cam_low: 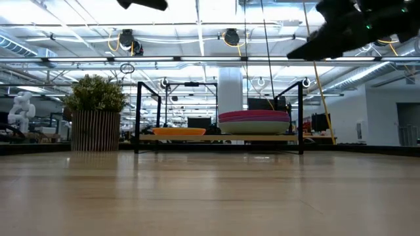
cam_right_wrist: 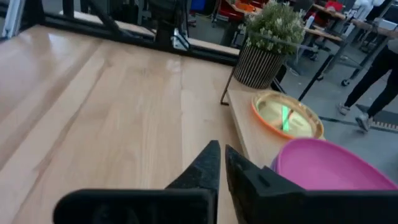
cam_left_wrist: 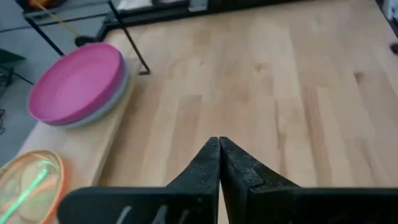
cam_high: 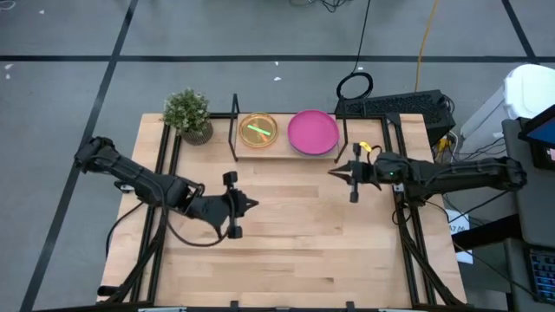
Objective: Place and stack plates onto a shelf
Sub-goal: Return to Home Position
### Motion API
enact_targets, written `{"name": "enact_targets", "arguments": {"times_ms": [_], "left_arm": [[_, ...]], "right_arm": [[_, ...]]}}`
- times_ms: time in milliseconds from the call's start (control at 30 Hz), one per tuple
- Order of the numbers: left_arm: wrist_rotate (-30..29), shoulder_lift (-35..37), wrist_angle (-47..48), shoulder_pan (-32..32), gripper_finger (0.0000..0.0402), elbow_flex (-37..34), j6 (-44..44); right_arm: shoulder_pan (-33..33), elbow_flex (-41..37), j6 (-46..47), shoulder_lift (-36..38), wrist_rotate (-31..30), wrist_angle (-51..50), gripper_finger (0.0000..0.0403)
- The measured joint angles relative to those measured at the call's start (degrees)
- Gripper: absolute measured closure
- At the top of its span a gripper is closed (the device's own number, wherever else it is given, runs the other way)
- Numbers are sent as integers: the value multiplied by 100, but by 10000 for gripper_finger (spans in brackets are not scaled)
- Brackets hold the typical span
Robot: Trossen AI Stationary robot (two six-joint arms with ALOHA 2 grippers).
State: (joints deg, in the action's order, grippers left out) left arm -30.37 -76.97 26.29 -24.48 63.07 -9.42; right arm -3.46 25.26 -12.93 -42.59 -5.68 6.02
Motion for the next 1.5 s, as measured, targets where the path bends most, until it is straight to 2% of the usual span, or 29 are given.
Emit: {"name": "enact_targets", "arguments": {"times_ms": [100, 300, 500, 767, 900, 1067, 1500], "left_arm": [[92, 0, -246, 218, 396, 0, 200], [794, 3, -1055, 604, 397, -144, 598], [1275, 2, -2512, 830, 398, -1074, 1044], [1335, 241, -3220, 915, 398, -2095, 907], [1385, 737, -3495, 915, 398, -2752, 630], [1383, 1689, -3612, 893, 398, -3465, 325], [1260, 4175, -3860, 825, 398, -5231, 342]], "right_arm": [[0, -294, -51, 289, -1, -11, 390], [0, -733, -184, 705, 1, 166, 400], [11, -1039, -244, 1018, 255, 284, 402], [17, -1518, -242, 1239, 285, 716, 402], [17, -1743, -340, 1246, 285, 1077, 403], [17, -1944, -491, 1246, 268, 1374, 403], [11, -2252, -686, 1341, 274, 1733, 403]]}}
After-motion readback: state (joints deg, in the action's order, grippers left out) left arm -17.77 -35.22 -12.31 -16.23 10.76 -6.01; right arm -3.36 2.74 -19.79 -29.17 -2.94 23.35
